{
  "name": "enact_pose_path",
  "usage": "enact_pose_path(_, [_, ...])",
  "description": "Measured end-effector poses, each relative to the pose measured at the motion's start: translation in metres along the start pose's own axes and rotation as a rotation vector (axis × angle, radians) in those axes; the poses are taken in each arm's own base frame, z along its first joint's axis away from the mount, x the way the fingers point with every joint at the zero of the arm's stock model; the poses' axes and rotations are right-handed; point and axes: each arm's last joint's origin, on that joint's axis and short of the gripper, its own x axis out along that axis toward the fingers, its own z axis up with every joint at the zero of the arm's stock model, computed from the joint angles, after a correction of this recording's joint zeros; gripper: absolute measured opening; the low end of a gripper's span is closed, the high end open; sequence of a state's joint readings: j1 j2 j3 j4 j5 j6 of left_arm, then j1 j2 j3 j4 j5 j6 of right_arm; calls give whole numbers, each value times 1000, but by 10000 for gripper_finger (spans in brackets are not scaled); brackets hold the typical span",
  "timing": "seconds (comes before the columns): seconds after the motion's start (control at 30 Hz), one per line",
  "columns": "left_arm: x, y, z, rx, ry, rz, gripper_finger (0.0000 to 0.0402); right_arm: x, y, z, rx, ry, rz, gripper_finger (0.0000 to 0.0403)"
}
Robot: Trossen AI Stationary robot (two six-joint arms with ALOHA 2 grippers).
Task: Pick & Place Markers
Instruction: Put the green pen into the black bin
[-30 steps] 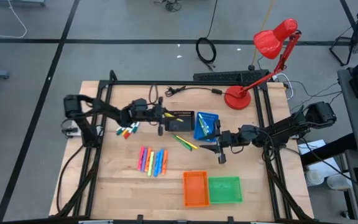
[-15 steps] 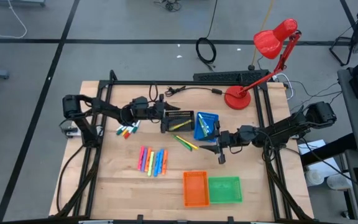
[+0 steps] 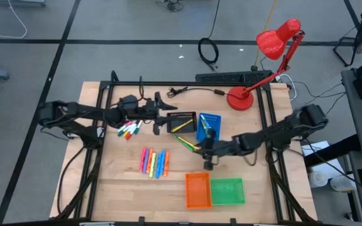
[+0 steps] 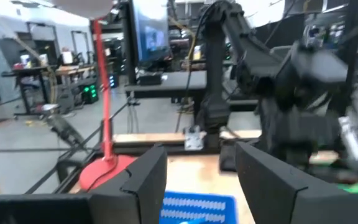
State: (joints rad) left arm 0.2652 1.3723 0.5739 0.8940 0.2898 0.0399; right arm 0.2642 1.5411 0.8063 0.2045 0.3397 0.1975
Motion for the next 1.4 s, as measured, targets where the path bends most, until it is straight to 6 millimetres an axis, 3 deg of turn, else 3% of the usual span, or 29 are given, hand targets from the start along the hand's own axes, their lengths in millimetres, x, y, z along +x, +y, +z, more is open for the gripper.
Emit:
enact_pose_path(0.27, [-11, -21, 26, 14, -43, -69, 191, 59, 2, 8, -56, 258, -91, 116])
enact_pose_path(0.47, [-16, -30, 33, 49, -44, -100, 195, 87, -15, 4, -49, 370, -156, 116])
enact_pose_path(0.67, [-17, -32, 34, 58, -33, -105, 191, 91, -24, -3, -24, 430, -179, 116])
enact_pose_path(1.03, [-17, -32, 34, 58, -28, -105, 191, 89, -19, -5, -48, 455, -125, 111])
enact_pose_path(1.4, [-17, -32, 32, 59, -12, -106, 191, 85, -19, -10, -54, 530, -88, 18])
